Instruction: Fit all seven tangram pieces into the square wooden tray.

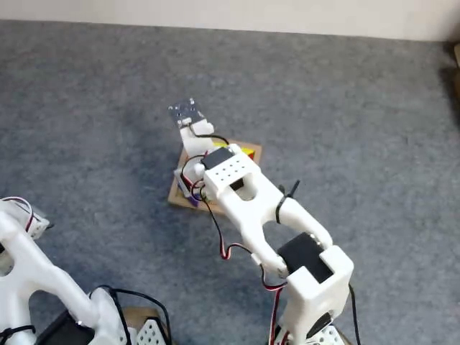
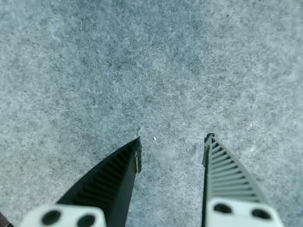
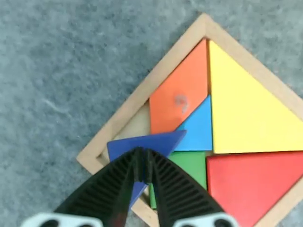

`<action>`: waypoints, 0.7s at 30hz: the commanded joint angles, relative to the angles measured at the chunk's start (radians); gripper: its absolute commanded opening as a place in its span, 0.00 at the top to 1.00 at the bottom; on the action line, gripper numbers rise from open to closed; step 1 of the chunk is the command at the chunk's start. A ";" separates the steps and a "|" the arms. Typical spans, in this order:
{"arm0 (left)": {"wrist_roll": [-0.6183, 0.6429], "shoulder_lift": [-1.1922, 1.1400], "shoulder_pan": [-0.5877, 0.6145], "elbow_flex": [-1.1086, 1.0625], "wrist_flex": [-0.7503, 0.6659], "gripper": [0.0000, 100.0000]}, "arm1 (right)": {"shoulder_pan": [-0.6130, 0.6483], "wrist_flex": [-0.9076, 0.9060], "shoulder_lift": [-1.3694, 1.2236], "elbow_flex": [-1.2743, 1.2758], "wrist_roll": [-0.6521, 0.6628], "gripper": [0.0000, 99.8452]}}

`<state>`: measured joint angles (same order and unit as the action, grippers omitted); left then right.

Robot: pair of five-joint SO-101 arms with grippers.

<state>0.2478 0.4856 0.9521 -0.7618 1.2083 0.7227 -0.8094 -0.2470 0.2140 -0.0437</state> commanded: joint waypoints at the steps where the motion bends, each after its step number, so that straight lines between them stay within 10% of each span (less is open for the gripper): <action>1: 0.002 0.025 0.007 0.004 -0.012 0.78 | -0.001 -0.019 0.012 -0.008 0.100 0.98; 21: 0.002 0.025 0.005 0.004 -0.011 0.78 | 0.082 0.027 0.008 -0.007 0.532 0.98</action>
<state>0.2478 0.4856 0.9521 -0.7618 1.2083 0.7825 -0.8155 -0.2455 0.2125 0.4626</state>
